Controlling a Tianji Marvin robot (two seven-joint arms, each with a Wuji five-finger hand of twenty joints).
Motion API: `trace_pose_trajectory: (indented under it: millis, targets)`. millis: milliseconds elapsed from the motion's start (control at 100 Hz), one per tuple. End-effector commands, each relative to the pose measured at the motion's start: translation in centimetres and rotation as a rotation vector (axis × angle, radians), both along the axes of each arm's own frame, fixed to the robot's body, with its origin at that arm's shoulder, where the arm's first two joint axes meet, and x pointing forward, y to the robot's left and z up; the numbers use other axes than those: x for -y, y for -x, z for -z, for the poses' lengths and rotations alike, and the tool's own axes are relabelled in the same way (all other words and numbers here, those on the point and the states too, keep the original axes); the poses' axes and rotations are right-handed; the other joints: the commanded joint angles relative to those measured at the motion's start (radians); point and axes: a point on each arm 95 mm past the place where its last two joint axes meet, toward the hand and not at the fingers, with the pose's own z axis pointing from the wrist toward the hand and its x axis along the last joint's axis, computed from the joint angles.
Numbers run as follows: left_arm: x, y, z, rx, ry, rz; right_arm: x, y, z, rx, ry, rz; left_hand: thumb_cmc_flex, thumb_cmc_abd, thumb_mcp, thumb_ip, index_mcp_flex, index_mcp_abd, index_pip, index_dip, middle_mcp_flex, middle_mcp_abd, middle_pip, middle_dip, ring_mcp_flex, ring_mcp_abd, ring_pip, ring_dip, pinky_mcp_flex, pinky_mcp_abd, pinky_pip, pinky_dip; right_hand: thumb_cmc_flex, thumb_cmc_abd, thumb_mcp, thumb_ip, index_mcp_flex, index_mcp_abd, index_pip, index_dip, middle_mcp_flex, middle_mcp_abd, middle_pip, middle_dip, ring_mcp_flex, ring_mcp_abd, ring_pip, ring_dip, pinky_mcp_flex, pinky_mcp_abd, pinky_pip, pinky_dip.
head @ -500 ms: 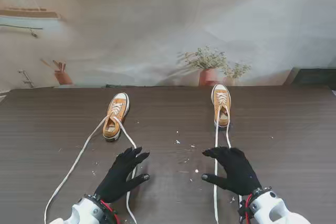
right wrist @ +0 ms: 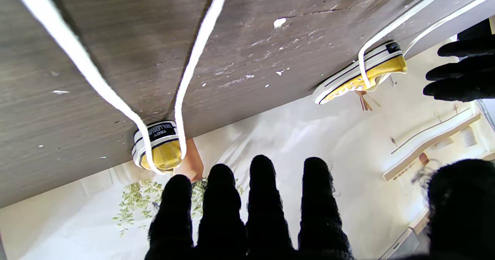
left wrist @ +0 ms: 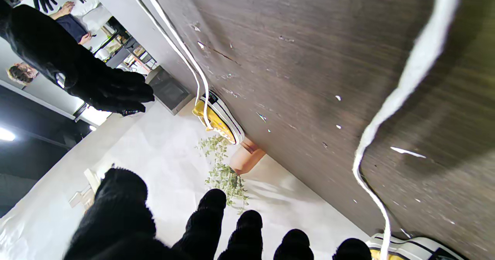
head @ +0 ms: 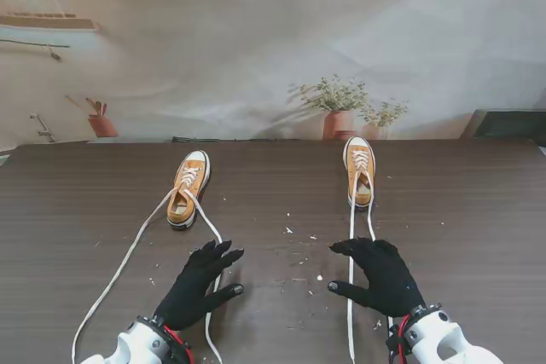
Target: Tie the shoelaces into a bow on the shoes
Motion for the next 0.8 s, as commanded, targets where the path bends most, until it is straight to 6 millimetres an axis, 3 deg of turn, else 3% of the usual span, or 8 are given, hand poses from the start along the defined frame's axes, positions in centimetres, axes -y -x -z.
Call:
trace_pose_trajectory:
  millis: [0,80,100,340,360,460,510,790]
  targets:
    - [-0.1,-0.2,-0.5,0.014,-0.023,0.000,-0.3,0.1,0.1,-0.021,-0.010,-0.012,0.031,-0.015,-0.006,0.011,0.028,-0.032,0.007,0.020,0.006,0.013,0.003,0.020,-0.006,0.004,0.002,0.028,-0.010,-0.059,-0.003,0.010,0.016,-0.004,0.018,0.020,0.024,-0.012,0.013,0.012,0.018,-0.006,0.011,0.011,0.019,0.005,-0.002,-0.002,0.000,-0.002,0.007,-0.009]
    - [-0.3,-0.8,-0.9,0.040,-0.030,-0.030,-0.4,0.1,0.1,-0.033,-0.019,-0.019,0.042,-0.025,-0.003,0.013,0.064,-0.022,0.024,0.030,0.046,0.030,0.017,0.027,0.025,0.020,0.011,0.033,-0.008,-0.046,0.004,0.021,0.019,-0.006,0.017,0.021,0.027,-0.012,0.014,0.013,0.020,-0.006,0.011,0.011,0.020,0.005,-0.003,-0.002,0.000,-0.002,0.008,-0.010]
    - [-0.4,-1.0,-1.0,0.046,-0.038,-0.031,-0.4,0.1,0.1,-0.036,-0.023,-0.019,0.048,-0.027,-0.005,0.014,0.070,-0.021,0.025,0.036,0.058,0.032,0.014,0.031,0.036,0.024,0.007,0.036,-0.017,-0.041,0.021,0.050,0.021,-0.006,0.018,0.021,0.027,-0.011,0.015,0.013,0.020,-0.007,0.011,0.011,0.019,0.006,-0.003,-0.002,0.000,-0.002,0.009,-0.010]
    - [-1.7,-3.9,-3.4,0.120,-0.231,0.010,-0.6,0.3,0.0,-0.049,-0.066,-0.018,0.064,-0.033,-0.001,0.018,0.084,-0.022,0.028,0.043,0.075,0.034,0.019,0.038,0.059,0.026,0.012,0.042,-0.018,-0.034,0.043,0.094,0.034,-0.009,0.014,0.021,0.032,-0.007,0.017,0.014,0.024,-0.002,0.013,0.012,0.022,0.008,-0.003,-0.003,0.000,-0.001,0.013,-0.015]
    - [-1.8,-4.2,-3.6,0.128,-0.246,0.011,-0.6,0.3,0.0,-0.048,-0.070,-0.019,0.066,-0.034,-0.001,0.022,0.084,-0.023,0.030,0.048,0.075,0.034,0.021,0.042,0.061,0.026,0.012,0.045,-0.026,-0.033,0.054,0.125,0.034,-0.009,0.013,0.021,0.032,-0.008,0.017,0.014,0.024,-0.002,0.013,0.012,0.022,0.007,-0.003,-0.003,0.000,-0.001,0.013,-0.015]
    - [-2.5,-5.7,-4.5,0.159,-0.319,0.003,-0.5,0.6,-0.2,-0.043,-0.087,-0.022,0.076,-0.042,0.003,0.026,0.096,-0.022,0.036,0.053,0.085,0.036,0.027,0.047,0.078,0.030,0.018,0.051,-0.025,-0.024,0.065,0.150,0.035,-0.009,0.011,0.021,0.032,-0.009,0.017,0.013,0.026,-0.002,0.013,0.012,0.024,0.008,-0.002,-0.003,0.000,-0.001,0.015,-0.017]
    - [-2.9,-6.5,-5.0,0.168,-0.353,-0.006,-0.5,0.7,-0.2,-0.042,-0.097,-0.021,0.084,-0.050,0.003,0.031,0.101,-0.022,0.042,0.059,0.089,0.036,0.033,0.054,0.087,0.032,0.020,0.059,-0.032,-0.015,0.084,0.197,0.037,-0.010,0.011,0.021,0.034,-0.009,0.018,0.014,0.027,-0.001,0.013,0.012,0.024,0.008,-0.002,-0.003,0.001,-0.001,0.016,-0.017]
    - [-5.0,-10.8,-6.9,0.189,-0.519,-0.051,-0.5,1.1,-0.2,-0.065,-0.128,-0.017,0.084,-0.062,0.005,0.036,0.116,-0.025,0.050,0.063,0.107,0.033,0.052,0.063,0.117,0.036,0.028,0.070,-0.005,0.004,0.096,0.228,0.046,-0.012,0.009,0.022,0.037,-0.005,0.017,0.013,0.033,0.001,0.011,0.011,0.025,0.011,-0.002,-0.003,-0.004,-0.001,0.017,-0.022]
